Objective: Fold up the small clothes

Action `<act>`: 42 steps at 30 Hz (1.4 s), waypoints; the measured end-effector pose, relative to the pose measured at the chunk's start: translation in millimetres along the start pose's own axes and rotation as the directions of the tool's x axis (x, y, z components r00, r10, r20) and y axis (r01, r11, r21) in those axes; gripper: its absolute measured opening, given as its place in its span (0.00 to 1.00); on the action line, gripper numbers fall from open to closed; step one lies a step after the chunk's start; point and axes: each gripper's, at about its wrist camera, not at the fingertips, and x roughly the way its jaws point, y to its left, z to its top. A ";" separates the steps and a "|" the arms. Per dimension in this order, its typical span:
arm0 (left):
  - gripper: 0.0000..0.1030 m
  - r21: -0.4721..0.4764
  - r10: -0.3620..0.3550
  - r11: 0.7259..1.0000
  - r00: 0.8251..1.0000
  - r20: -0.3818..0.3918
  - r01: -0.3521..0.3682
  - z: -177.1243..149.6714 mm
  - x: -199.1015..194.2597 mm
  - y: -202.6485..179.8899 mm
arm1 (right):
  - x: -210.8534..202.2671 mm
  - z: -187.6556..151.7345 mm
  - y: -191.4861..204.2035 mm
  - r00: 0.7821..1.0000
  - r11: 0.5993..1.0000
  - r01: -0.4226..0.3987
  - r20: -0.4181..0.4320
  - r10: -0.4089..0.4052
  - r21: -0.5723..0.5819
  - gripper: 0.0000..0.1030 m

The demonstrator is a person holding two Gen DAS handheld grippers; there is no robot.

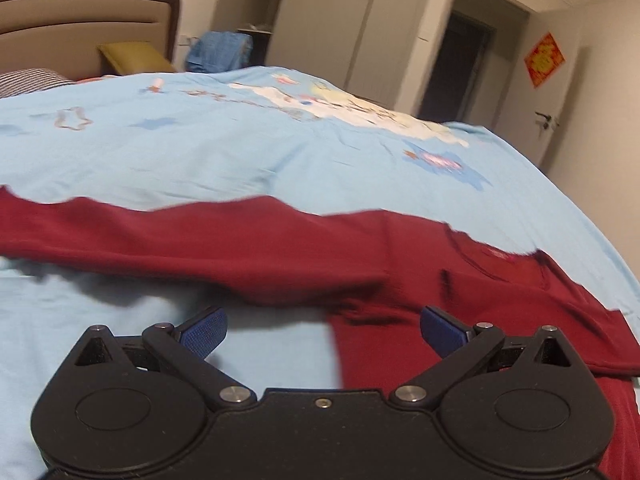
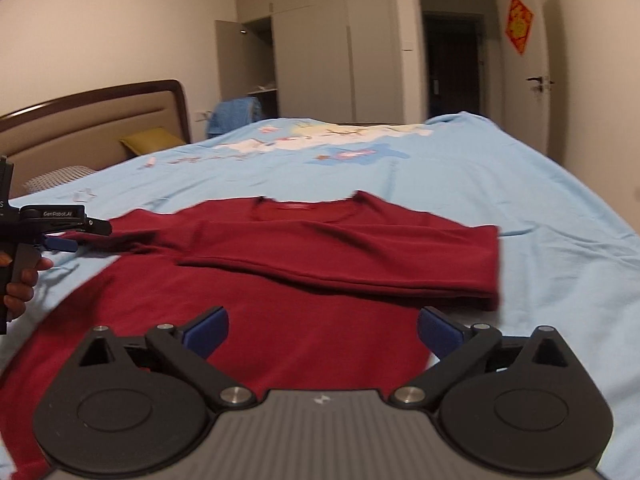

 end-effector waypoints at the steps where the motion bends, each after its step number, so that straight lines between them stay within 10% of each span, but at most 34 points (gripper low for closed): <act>1: 0.99 -0.012 0.024 1.000 1.000 0.008 -0.024 2.1 -7.7 13.9 | 1.2 -1.3 7.0 1.000 1.000 -0.020 -0.004 0.020 0.004 1.00; 11: 0.99 -0.282 0.277 0.919 0.960 -0.040 -0.277 17.3 -36.6 154.0 | 23.6 -36.1 55.6 0.992 0.994 -0.094 -0.081 0.098 0.059 1.00; 23: 0.97 -0.660 0.230 0.728 0.973 -0.021 -0.187 33.5 -7.4 222.5 | 27.1 -57.7 71.3 0.995 0.999 -0.041 -0.090 0.040 -0.016 1.00; 31: 0.30 -0.774 0.330 0.586 0.943 -0.043 -0.240 34.1 4.7 249.4 | 28.3 -60.6 74.1 0.996 0.999 -0.029 -0.089 0.026 -0.035 1.00; 42: 0.07 -0.648 0.312 0.743 0.943 0.115 -0.166 55.1 -5.2 222.6 | 27.9 -61.0 73.3 0.996 0.999 -0.032 -0.080 0.030 -0.027 1.00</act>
